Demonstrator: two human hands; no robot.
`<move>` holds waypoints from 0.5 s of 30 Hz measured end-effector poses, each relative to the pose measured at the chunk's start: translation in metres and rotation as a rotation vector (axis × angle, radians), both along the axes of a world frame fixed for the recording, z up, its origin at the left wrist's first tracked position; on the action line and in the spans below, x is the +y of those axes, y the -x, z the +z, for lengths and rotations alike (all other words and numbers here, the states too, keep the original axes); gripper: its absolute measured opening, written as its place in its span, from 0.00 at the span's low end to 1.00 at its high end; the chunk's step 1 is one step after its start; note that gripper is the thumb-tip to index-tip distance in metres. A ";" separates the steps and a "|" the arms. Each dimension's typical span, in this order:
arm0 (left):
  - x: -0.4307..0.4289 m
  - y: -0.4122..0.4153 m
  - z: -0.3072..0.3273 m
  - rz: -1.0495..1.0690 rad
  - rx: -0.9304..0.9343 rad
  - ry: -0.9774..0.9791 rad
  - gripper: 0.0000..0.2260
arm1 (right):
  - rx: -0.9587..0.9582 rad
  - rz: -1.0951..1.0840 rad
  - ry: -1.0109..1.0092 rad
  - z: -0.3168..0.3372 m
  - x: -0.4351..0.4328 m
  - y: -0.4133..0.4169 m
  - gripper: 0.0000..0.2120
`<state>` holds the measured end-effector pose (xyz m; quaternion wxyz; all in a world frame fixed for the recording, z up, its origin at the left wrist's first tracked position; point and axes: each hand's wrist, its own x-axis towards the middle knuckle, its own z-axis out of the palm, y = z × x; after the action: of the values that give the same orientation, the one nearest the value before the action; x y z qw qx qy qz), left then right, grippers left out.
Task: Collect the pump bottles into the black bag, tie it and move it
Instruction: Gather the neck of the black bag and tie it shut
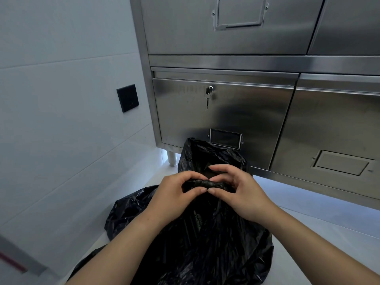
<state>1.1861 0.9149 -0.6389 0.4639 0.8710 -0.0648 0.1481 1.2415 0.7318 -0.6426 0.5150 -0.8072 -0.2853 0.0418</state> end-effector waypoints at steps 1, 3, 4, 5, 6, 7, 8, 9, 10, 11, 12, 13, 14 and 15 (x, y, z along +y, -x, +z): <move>0.000 0.000 0.001 0.007 -0.013 -0.002 0.11 | -0.012 0.007 0.013 0.000 0.001 0.001 0.19; 0.000 0.000 0.001 0.017 -0.037 0.012 0.11 | -0.038 0.016 0.028 0.001 0.003 0.002 0.14; -0.001 0.000 0.002 0.021 -0.048 0.016 0.10 | -0.048 0.017 0.034 0.001 0.003 0.002 0.11; -0.002 0.000 0.002 0.025 -0.058 0.017 0.10 | -0.055 0.016 0.037 0.002 0.004 0.002 0.09; -0.003 0.000 0.003 0.030 -0.066 0.022 0.09 | -0.059 0.014 0.037 0.003 0.004 0.002 0.08; -0.003 -0.001 0.003 0.035 -0.072 0.031 0.09 | -0.056 0.013 0.033 0.004 0.004 0.002 0.08; -0.003 -0.001 0.003 0.038 -0.075 0.038 0.09 | -0.049 0.013 0.026 0.005 0.004 0.001 0.07; -0.003 -0.002 0.003 0.038 -0.075 0.043 0.09 | -0.035 0.013 0.012 0.006 0.005 0.001 0.07; -0.002 -0.003 0.003 0.035 -0.069 0.049 0.09 | -0.014 0.011 -0.013 0.007 0.006 0.000 0.07; -0.002 -0.003 0.004 0.030 -0.061 0.056 0.09 | 0.015 0.009 -0.049 0.008 0.006 -0.001 0.07; -0.001 -0.004 0.004 0.023 -0.053 0.062 0.09 | 0.046 0.010 -0.088 0.009 0.006 -0.002 0.08; -0.001 -0.004 0.005 0.015 -0.046 0.064 0.09 | 0.077 0.017 -0.123 0.010 0.005 -0.003 0.09; 0.000 -0.005 0.005 0.008 -0.039 0.066 0.09 | 0.098 0.028 -0.147 0.011 0.005 -0.004 0.10; -0.001 -0.005 0.005 0.001 -0.029 0.071 0.09 | 0.108 0.039 -0.158 0.012 0.004 -0.005 0.11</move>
<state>1.1914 0.9144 -0.6336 0.4932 0.8519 -0.0657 0.1632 1.2461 0.7357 -0.6307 0.5907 -0.7549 -0.2754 0.0726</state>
